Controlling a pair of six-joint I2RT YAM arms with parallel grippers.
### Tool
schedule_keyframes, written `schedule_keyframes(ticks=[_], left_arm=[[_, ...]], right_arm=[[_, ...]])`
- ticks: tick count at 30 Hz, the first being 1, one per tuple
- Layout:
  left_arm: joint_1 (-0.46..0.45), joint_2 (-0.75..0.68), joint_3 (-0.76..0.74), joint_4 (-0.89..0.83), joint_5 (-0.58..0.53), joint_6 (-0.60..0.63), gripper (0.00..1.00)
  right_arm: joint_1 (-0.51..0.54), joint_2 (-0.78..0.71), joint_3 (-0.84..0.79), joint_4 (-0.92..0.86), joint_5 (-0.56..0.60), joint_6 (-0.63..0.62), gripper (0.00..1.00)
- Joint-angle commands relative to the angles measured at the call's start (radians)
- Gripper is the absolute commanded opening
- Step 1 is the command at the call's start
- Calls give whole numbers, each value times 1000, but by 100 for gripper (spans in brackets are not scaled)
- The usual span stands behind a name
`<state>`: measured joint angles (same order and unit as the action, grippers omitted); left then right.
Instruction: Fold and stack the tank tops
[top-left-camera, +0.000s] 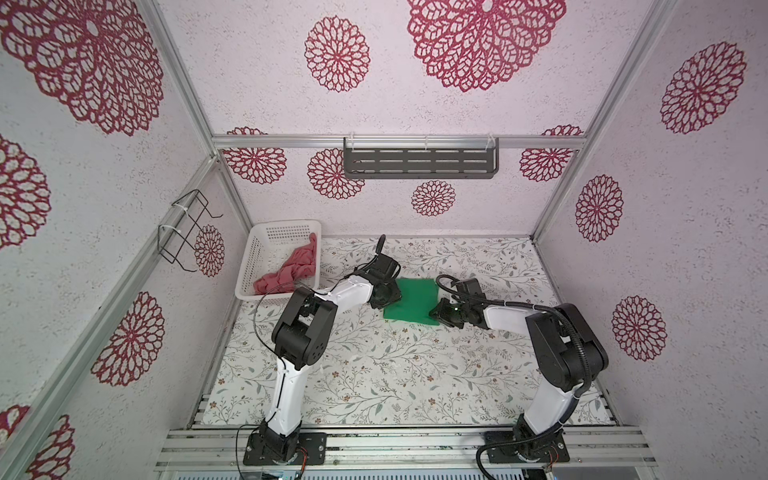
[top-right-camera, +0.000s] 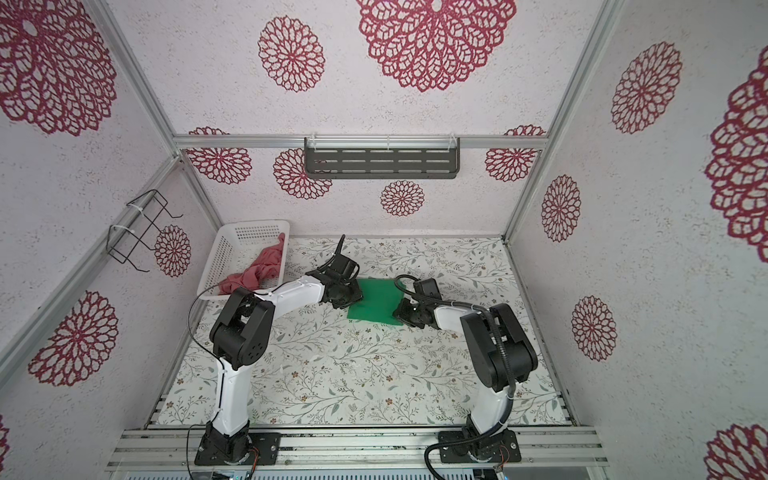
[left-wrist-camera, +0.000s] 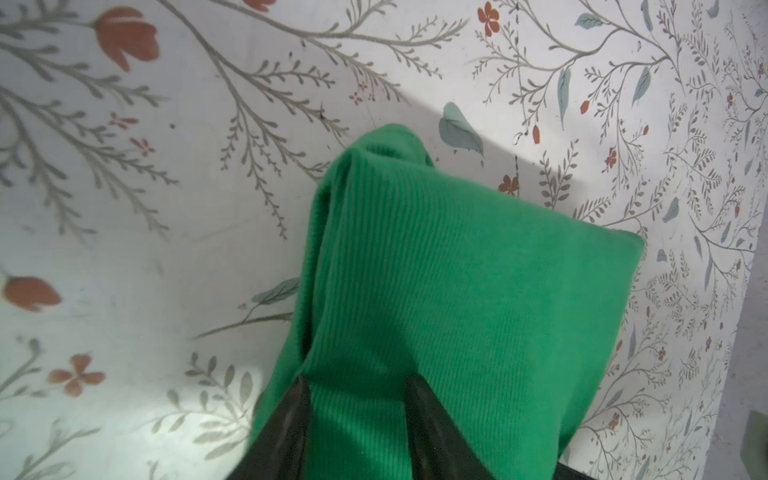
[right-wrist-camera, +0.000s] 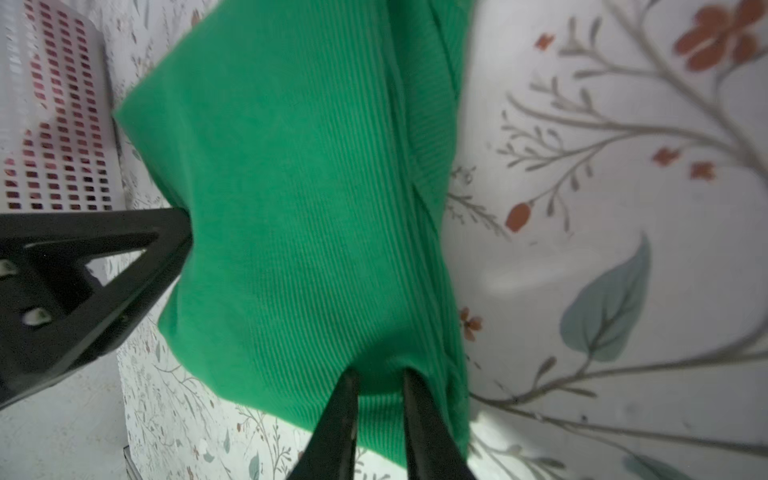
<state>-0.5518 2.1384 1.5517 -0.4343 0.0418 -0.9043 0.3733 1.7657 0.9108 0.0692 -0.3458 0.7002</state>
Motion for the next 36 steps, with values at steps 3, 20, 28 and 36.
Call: schedule_keyframes(ticks=[3,20,28,36], left_arm=[[-14,-143,48,-33,-49,71,46],[-1,-7,15,23,7,13,33],[7,-279,-5,-87,-112,117,48],[43,-570,-218,-180,-121,144,55]], right_arm=[[-6,-163,79,-173,110,-71,24],[-17,157,225,83,236,-31,23],[-31,-80,177,-158,278,-111,44],[7,-90,151,-295,224,-77,65]])
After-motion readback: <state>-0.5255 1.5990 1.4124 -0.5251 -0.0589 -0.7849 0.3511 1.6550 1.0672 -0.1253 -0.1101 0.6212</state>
